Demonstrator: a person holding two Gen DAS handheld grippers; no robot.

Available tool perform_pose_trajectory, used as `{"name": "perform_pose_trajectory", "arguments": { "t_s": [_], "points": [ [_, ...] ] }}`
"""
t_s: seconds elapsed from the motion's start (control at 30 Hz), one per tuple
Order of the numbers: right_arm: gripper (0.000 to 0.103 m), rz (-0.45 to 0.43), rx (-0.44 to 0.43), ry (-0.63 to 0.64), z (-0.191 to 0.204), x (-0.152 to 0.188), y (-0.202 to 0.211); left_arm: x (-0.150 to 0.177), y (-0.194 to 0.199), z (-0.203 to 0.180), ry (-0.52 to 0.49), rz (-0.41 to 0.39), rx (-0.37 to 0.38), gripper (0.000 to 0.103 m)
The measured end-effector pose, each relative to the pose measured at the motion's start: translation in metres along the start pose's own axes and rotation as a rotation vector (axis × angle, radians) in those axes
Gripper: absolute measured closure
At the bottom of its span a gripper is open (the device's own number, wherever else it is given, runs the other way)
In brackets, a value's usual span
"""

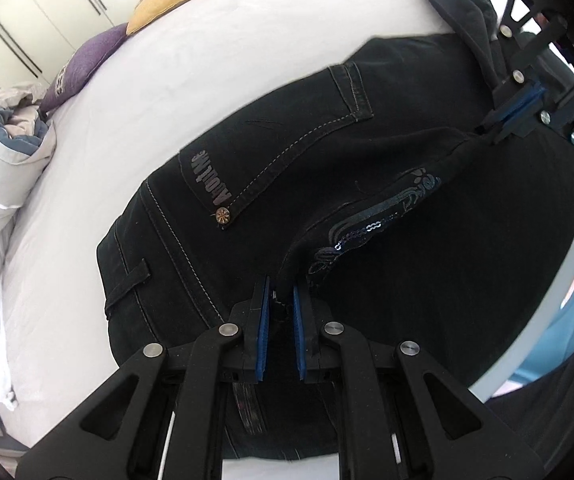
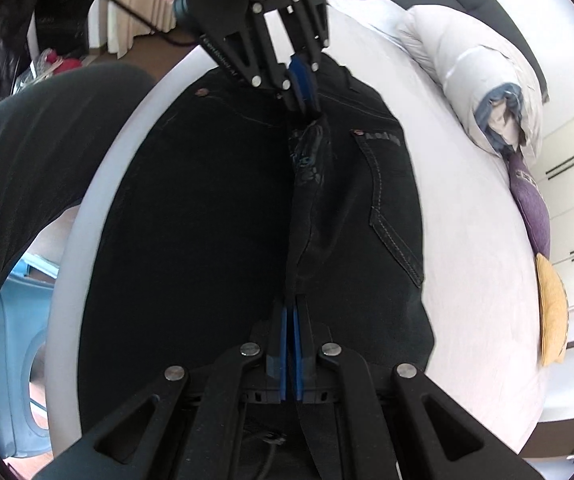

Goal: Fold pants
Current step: 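Lift the jeans by the waistband with both grippers, hanging them vertically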

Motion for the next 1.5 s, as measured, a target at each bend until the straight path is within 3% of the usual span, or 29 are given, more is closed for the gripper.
{"name": "perform_pose_trajectory", "arguments": {
  "t_s": [0.13,0.53,1.0,1.27,1.5],
  "points": [
    [0.100,0.010,-0.007,0.049,0.021,0.002,0.000,0.018,0.001,-0.011,-0.036,0.012,-0.013,0.093],
    [0.100,0.024,-0.016,0.160,0.066,-0.004,0.003,0.028,-0.010,-0.016,-0.101,0.023,-0.014,0.093],
    [0.100,0.033,0.003,0.215,0.086,-0.004,0.009,0.027,-0.008,-0.016,-0.156,0.028,-0.007,0.094],
    [0.100,0.039,0.015,0.235,0.095,-0.008,0.006,0.030,-0.017,-0.014,-0.191,0.039,-0.039,0.093],
    [0.100,0.049,0.014,0.230,0.102,-0.010,-0.003,0.025,-0.024,-0.002,-0.162,0.027,-0.067,0.093]
  ]
}}
Point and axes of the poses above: each gripper's, at about its wrist camera, not at the fingertips, and y roughly against the way its jaws point, z to its left, x to its underside, the point moved 10 cm from there along -y, roughly the way its jaws point, and after that the axes turned 3 degrees about -z, right-handed, at the moved point
